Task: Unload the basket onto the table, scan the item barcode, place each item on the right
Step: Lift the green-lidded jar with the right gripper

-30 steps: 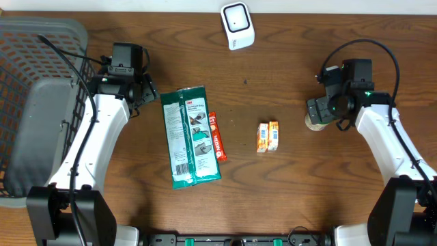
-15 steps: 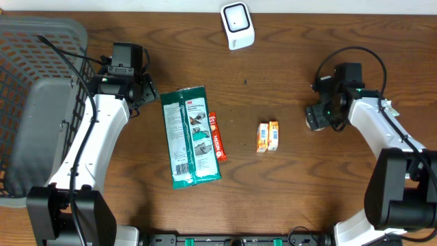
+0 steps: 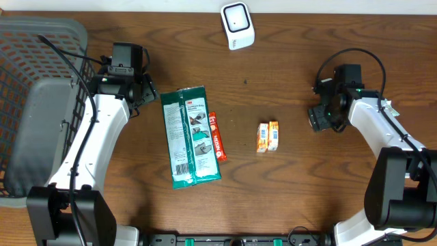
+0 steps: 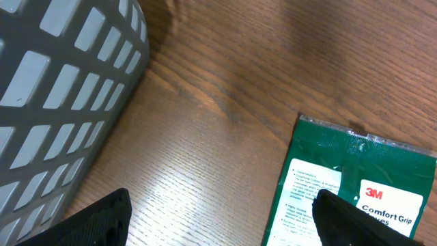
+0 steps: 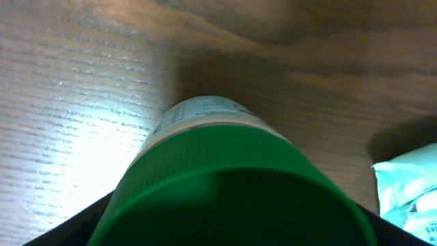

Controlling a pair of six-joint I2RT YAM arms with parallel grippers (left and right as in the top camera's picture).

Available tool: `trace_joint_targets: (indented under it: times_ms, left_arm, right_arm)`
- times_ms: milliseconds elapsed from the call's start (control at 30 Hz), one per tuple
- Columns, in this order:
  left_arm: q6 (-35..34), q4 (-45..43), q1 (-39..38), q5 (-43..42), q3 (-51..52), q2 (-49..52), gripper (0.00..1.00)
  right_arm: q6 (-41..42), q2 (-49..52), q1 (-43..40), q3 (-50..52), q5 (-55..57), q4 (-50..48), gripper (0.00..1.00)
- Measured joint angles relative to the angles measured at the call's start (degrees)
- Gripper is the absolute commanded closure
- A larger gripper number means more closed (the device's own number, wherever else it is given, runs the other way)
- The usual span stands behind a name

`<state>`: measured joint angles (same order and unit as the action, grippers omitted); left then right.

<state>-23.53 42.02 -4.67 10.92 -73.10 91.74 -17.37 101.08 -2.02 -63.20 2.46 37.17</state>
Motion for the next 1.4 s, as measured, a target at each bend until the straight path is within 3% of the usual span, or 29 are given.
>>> trace_joint_targets:
  times_ms: [700, 867, 1167, 1400]
  left_arm:
    - [0.02, 0.02, 0.00, 0.00, 0.00, 0.00, 0.15]
    - [0.02, 0.00, 0.00, 0.00, 0.00, 0.00, 0.15]
    - [0.02, 0.00, 0.00, 0.00, 0.00, 0.00, 0.15]
    - [0.02, 0.00, 0.00, 0.00, 0.00, 0.00, 0.15]
  right_arm:
    - [0.02, 0.00, 0.02, 0.00, -1.60, -1.97, 0.30]
    - [0.09, -0.02, 0.02, 0.00, -1.90, -2.25, 0.44]
    - [0.13, -0.94, 0.02, 0.00, -1.99, -1.51, 0.46]
    - [3.45, -8.55, 0.02, 0.00, -2.14, -0.85, 0.57]
